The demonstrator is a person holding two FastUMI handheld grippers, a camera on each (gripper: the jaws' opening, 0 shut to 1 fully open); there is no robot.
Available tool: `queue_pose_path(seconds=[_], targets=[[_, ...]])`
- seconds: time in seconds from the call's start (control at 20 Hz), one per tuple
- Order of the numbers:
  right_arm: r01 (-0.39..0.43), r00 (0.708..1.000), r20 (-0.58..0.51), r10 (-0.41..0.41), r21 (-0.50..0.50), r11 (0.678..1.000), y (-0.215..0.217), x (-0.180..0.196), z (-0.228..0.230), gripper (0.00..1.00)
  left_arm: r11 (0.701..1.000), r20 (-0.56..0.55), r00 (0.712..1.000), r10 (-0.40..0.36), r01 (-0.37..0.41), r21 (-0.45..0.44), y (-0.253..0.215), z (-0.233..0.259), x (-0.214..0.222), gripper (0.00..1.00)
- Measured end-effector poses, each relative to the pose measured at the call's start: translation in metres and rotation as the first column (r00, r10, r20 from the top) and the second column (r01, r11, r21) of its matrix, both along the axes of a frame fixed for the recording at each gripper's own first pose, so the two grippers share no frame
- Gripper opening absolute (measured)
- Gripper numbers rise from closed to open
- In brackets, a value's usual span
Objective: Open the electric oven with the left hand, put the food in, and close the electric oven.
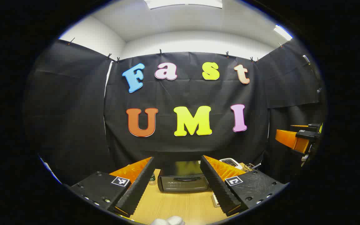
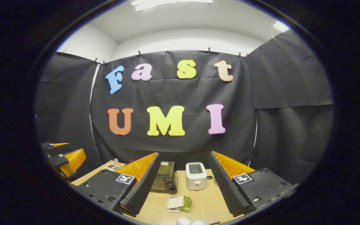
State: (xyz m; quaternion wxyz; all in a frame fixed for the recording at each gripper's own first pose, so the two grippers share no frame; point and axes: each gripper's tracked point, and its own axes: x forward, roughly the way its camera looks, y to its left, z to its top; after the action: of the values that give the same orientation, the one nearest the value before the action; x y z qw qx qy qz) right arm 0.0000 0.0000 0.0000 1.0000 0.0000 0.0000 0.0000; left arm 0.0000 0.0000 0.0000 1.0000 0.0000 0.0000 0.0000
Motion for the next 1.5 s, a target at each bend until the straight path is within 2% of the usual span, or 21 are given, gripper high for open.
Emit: queue_pose_path(seconds=[0.35,0.4,0.95,1.25,1.45,1.5], targets=[[0.006,1.000,-0.007,-0.006,-0.003,1.000,-0.002,0.000,-0.002,0.92,1.000,-0.006,1.000,-0.004,0.004,0.013,0.000,-0.003,0.002,0.95],[0.007,1.000,-0.007,-0.007,-0.005,1.000,-0.002,0.001,-0.003,1.00,1.000,-0.009,1.000,-0.003,0.003,0.015,0.000,-0.003,0.002,0.95],[-0.003,1.000,-0.010,0.003,-0.016,1.000,-0.002,0.004,-0.007,1.00,1.000,-0.007,1.000,0.015,-0.015,0.027,0.007,-0.015,0.010,0.95],[-0.005,1.000,0.009,0.005,-0.043,0.999,-0.011,-0.001,-0.006,1.00,1.000,-0.053,0.999,0.007,-0.007,0.005,0.001,-0.052,0.053,0.95],[0.031,0.999,0.019,-0.030,-0.072,0.997,-0.034,-0.004,-0.008,1.00,0.999,-0.125,0.992,-0.031,0.027,-0.034,-0.018,-0.099,0.099,0.95],[0.041,0.999,0.018,-0.040,-0.077,0.996,-0.039,-0.004,-0.011,0.92,0.999,-0.143,0.989,-0.038,0.032,-0.043,-0.023,-0.111,0.113,0.95]])
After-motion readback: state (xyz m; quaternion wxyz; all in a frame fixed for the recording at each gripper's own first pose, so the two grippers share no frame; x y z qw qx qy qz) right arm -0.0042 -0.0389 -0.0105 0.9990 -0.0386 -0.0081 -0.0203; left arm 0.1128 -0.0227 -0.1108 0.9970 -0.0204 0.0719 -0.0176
